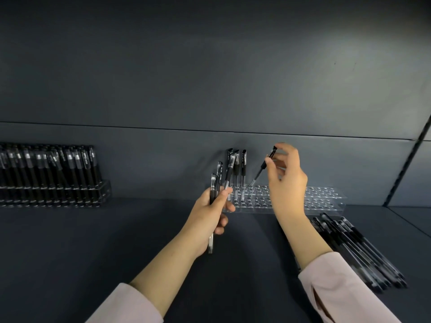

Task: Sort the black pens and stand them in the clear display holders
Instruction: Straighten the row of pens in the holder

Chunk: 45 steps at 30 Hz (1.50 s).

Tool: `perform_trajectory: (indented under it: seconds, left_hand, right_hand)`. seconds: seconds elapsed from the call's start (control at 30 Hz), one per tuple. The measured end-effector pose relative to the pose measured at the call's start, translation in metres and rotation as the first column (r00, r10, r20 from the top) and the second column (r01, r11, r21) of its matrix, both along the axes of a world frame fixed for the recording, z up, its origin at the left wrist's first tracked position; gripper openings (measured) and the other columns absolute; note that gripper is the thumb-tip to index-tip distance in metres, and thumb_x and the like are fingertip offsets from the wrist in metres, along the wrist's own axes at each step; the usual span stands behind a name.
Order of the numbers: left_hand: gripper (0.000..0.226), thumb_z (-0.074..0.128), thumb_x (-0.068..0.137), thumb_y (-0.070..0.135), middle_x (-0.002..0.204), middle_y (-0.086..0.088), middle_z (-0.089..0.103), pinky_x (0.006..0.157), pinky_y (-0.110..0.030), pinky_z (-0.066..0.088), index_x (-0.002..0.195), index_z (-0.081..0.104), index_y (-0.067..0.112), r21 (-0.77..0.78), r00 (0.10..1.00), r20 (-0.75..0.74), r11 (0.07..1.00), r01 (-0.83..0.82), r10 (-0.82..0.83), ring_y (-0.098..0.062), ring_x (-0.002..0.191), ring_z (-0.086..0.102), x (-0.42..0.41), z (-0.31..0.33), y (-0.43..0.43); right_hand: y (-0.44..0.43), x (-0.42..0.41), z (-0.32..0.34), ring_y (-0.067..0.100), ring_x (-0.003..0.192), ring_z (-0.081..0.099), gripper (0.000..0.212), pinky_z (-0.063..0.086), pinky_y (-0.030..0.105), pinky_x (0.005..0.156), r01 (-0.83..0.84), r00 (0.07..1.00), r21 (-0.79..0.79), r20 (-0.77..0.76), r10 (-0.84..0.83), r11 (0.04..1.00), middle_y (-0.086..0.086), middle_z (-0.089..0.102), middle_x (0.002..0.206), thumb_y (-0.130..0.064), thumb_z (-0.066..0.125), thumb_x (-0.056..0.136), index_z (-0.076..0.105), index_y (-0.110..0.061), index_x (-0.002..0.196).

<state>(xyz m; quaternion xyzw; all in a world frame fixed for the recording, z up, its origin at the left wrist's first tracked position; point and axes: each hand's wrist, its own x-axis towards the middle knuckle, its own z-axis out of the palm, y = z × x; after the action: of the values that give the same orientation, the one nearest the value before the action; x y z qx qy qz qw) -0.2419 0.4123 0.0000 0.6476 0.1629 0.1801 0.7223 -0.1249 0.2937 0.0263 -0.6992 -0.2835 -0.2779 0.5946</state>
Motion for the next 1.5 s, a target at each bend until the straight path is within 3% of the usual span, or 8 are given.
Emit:
perform_trajectory:
  seconds: [0.3,0.53,0.73,0.83,1.07,1.27,1.43,1.5]
  left_hand:
    - [0.019,0.051,0.100,0.031,0.065,0.007,0.063,0.039,-0.018,0.024,0.110,0.056,0.015,0.012,1.000,0.011,1.000,-0.007,0.007,-0.006,0.044,0.035,-0.001,0.002,0.003]
    - [0.018,0.050,0.101,0.034,0.066,0.005,0.068,0.039,-0.018,0.027,0.108,0.061,0.022,0.008,1.000,0.014,1.000,-0.013,0.013,-0.008,0.043,0.040,-0.003,0.004,0.001]
    - [0.018,0.051,0.100,0.036,0.065,0.005,0.067,0.040,-0.019,0.026,0.106,0.063,0.023,0.013,1.000,0.028,1.000,-0.002,0.002,-0.008,0.044,0.039,-0.003,0.004,0.001]
    - [0.018,0.052,0.100,0.036,0.062,0.006,0.065,0.040,-0.019,0.024,0.105,0.064,0.023,0.033,0.999,0.039,0.999,0.016,-0.018,-0.008,0.043,0.038,-0.003,0.005,0.000]
    - [0.019,0.051,0.099,0.038,0.065,0.005,0.064,0.040,-0.020,0.025,0.106,0.063,0.024,0.104,0.996,0.047,0.992,0.072,-0.077,-0.008,0.044,0.035,-0.005,0.008,-0.006]
    - [0.025,0.047,0.099,0.046,0.070,0.002,0.065,0.039,-0.019,0.026,0.102,0.057,0.023,0.142,0.997,0.020,0.987,0.071,-0.075,-0.008,0.043,0.036,-0.007,0.008,-0.023]
    - [0.030,0.043,0.099,0.049,0.064,0.007,0.052,0.040,-0.020,0.020,0.097,0.046,0.019,0.092,0.997,0.054,0.994,0.059,-0.064,-0.008,0.043,0.026,-0.001,0.011,-0.039]
    - [0.025,0.043,0.101,0.044,0.066,0.006,0.051,0.040,-0.020,0.021,0.099,0.043,0.019,0.085,0.999,0.045,0.996,0.020,-0.024,-0.008,0.044,0.027,0.006,0.014,-0.045]
  right_hand:
    - [0.008,0.026,-0.013,0.026,0.095,0.056,0.040,0.049,0.037,0.085,0.075,0.978,-0.296,0.208,-0.013,0.952,0.005,0.055,0.105,-0.017,0.054,0.097,0.053,-0.020,0.136]
    - [0.008,0.030,-0.020,0.029,0.093,0.051,0.048,0.047,0.040,0.087,0.066,0.986,-0.405,0.167,0.003,0.912,0.007,0.050,0.100,-0.018,0.057,0.095,0.046,-0.021,0.142]
    - [0.007,0.008,-0.001,0.018,0.095,0.056,0.036,0.048,0.032,0.086,-0.025,0.997,-0.256,0.067,0.044,0.966,-0.003,0.058,0.101,-0.027,0.053,0.097,0.055,-0.018,0.131]
    - [0.011,-0.010,0.012,0.012,0.081,0.060,0.028,0.050,0.028,0.078,-0.230,0.964,-0.148,-0.167,0.205,0.962,0.001,0.065,0.090,-0.033,0.059,0.093,0.060,-0.021,0.118]
    - [0.011,-0.019,0.016,0.016,0.064,0.060,0.031,0.055,0.033,0.069,-0.397,0.842,0.110,-0.351,0.410,0.911,0.001,0.063,0.072,-0.015,0.071,0.085,0.048,-0.021,0.105]
    - [-0.006,-0.008,0.021,0.015,0.065,0.062,0.034,0.055,0.035,0.074,-0.339,0.847,0.268,-0.330,0.417,0.902,0.004,0.064,0.075,-0.004,0.062,0.091,0.046,-0.021,0.115]
    - [-0.031,0.009,0.021,0.018,0.072,0.065,0.032,0.054,0.046,0.088,-0.184,0.942,0.253,-0.230,0.244,0.950,0.002,0.064,0.081,-0.009,0.057,0.093,0.045,-0.029,0.115]
    - [-0.037,0.014,0.021,0.021,0.078,0.066,0.035,0.055,0.039,0.087,-0.125,0.960,0.274,-0.208,0.186,0.953,0.000,0.065,0.087,-0.009,0.056,0.093,0.043,-0.034,0.114]
